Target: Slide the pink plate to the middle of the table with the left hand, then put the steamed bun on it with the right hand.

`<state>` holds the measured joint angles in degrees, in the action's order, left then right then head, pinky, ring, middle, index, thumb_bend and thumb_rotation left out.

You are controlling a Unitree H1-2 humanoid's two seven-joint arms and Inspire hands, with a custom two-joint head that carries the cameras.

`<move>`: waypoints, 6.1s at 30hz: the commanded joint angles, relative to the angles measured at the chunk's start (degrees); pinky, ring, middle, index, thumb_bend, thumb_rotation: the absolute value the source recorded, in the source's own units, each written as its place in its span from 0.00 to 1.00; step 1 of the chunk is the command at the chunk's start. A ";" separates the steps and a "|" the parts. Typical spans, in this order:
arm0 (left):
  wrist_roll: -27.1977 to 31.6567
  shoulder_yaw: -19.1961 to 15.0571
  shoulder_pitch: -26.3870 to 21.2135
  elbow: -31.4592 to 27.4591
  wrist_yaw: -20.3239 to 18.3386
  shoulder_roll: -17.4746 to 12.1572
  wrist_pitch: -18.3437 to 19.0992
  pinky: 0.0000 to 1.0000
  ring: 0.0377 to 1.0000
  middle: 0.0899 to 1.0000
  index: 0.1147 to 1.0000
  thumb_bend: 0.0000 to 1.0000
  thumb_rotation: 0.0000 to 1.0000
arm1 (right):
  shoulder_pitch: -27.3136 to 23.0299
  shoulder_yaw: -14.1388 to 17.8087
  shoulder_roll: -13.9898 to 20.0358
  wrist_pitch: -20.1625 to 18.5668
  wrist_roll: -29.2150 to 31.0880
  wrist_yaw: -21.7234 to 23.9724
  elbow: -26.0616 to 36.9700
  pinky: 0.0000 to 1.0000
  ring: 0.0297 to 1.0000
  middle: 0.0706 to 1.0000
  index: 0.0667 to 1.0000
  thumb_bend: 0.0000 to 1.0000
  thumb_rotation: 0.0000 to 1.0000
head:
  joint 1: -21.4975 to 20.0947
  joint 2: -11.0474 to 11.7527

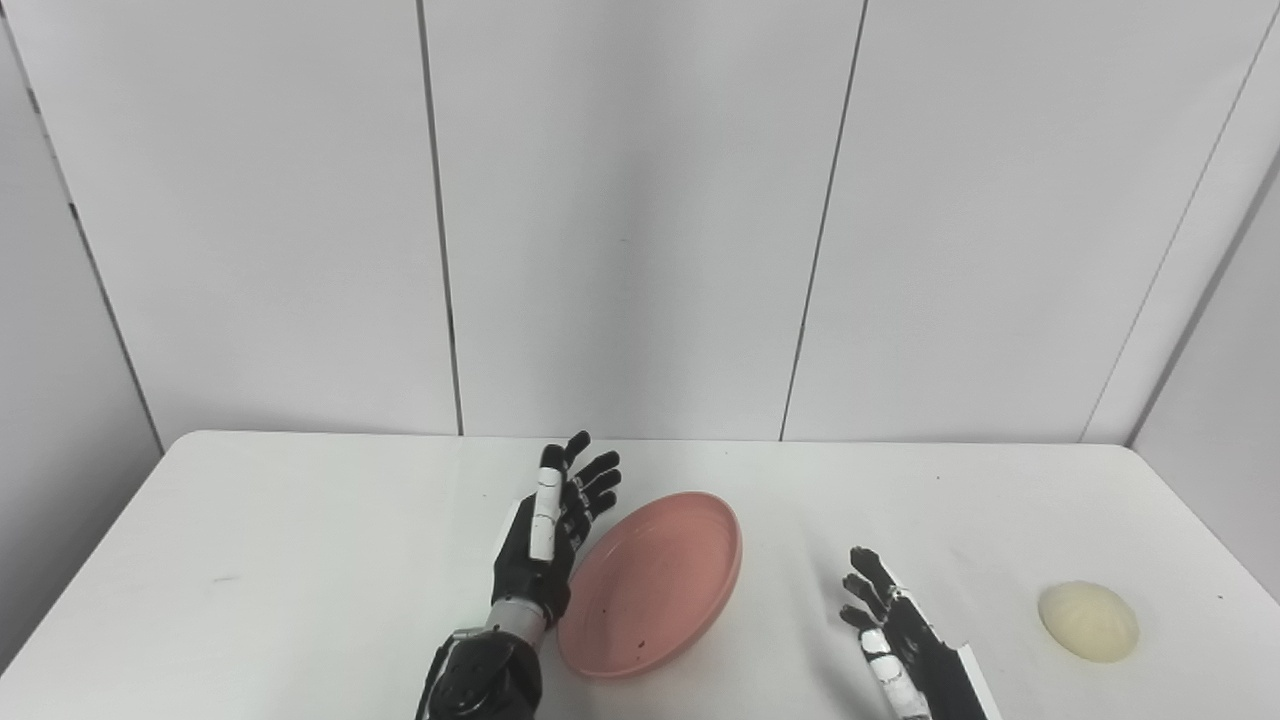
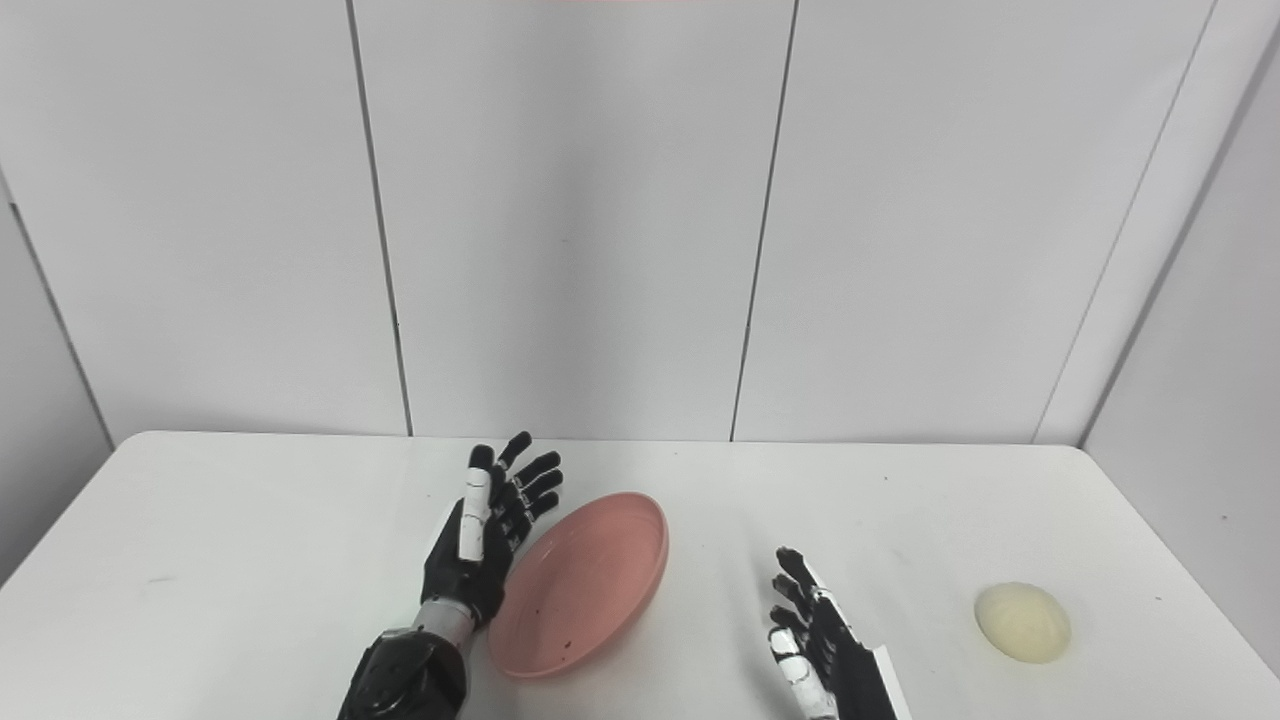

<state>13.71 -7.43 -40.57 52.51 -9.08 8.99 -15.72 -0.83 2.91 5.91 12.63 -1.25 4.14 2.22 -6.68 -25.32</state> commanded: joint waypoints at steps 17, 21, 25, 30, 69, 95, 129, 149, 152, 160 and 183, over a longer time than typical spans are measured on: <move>3.80 -0.15 2.06 -13.78 0.76 1.20 14.11 0.84 0.85 0.82 0.91 0.83 0.98 | 2.72 -1.38 -3.10 -1.38 0.87 -1.15 -2.07 0.86 0.90 0.93 0.90 0.67 0.90 | -1.32 0.16; 3.69 -0.01 1.44 -13.82 1.03 1.25 13.82 0.83 0.84 0.80 0.89 0.84 0.97 | 2.63 -1.49 -3.07 -1.11 1.09 -0.85 -2.08 0.86 0.91 0.93 0.90 0.66 0.90 | -1.44 0.15; 3.59 0.26 1.10 -14.17 1.05 1.26 13.72 0.83 0.83 0.81 0.89 0.83 0.97 | 2.57 -1.48 -3.06 -1.21 0.95 -0.88 -2.13 0.86 0.90 0.93 0.90 0.66 0.90 | -1.43 0.18; 0.82 1.89 1.48 -14.47 1.21 0.19 11.50 0.81 0.82 0.79 0.87 0.84 0.96 | 2.54 -1.43 -3.06 -0.94 1.12 -0.86 -2.32 0.86 0.91 0.94 0.90 0.66 0.90 | -1.53 0.16; -2.76 5.25 7.61 -13.06 -5.68 -8.49 7.96 0.84 0.85 0.82 0.87 0.83 0.90 | 0.91 -1.00 -11.81 13.13 -10.52 -15.81 -0.45 0.68 0.73 0.76 0.75 0.66 0.70 | -18.48 -4.75; -2.21 5.65 10.37 -20.37 -6.02 -8.18 13.20 0.85 0.85 0.82 0.87 0.86 0.91 | -1.98 4.44 -2.11 -6.56 -36.83 -11.67 26.60 0.80 0.88 0.91 0.94 0.76 0.83 | -19.03 -4.03; -0.85 6.05 11.87 -23.11 -7.54 -7.42 15.74 0.83 0.87 0.84 0.89 0.83 0.93 | -11.30 5.40 18.92 -30.69 -59.54 17.83 26.38 0.64 0.77 0.79 0.78 0.96 0.52 | -18.43 -3.54; -0.76 6.06 12.06 -23.65 -7.37 -6.46 15.64 0.83 0.86 0.83 0.89 0.83 0.93 | -14.48 5.93 25.02 -36.17 -61.26 26.37 19.34 0.59 0.78 0.80 0.81 0.98 0.21 | -18.08 -3.31; -0.73 5.94 12.03 -23.55 -7.27 -6.40 15.61 0.83 0.85 0.82 0.89 0.83 0.91 | -14.64 5.72 25.47 -36.92 -61.53 26.83 19.44 0.61 0.79 0.81 0.81 0.98 0.20 | -17.91 -3.26; -0.84 5.80 11.85 -23.20 -7.09 -6.25 15.31 0.82 0.85 0.83 0.88 0.83 0.91 | -15.69 5.66 28.16 -39.07 -62.88 31.72 18.15 0.62 0.82 0.84 0.82 0.98 0.20 | -17.60 -3.26; -1.51 6.52 12.53 -24.22 -6.67 -5.90 15.22 0.82 0.85 0.81 0.88 0.82 0.89 | -20.43 3.51 32.84 -39.39 -58.49 34.77 8.38 0.64 0.83 0.87 0.82 1.00 0.26 | -16.88 -3.42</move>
<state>12.20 -1.20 -28.19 28.49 -16.06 2.81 -0.77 -18.82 6.08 36.32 -26.20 -59.71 39.73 10.01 -23.56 -28.65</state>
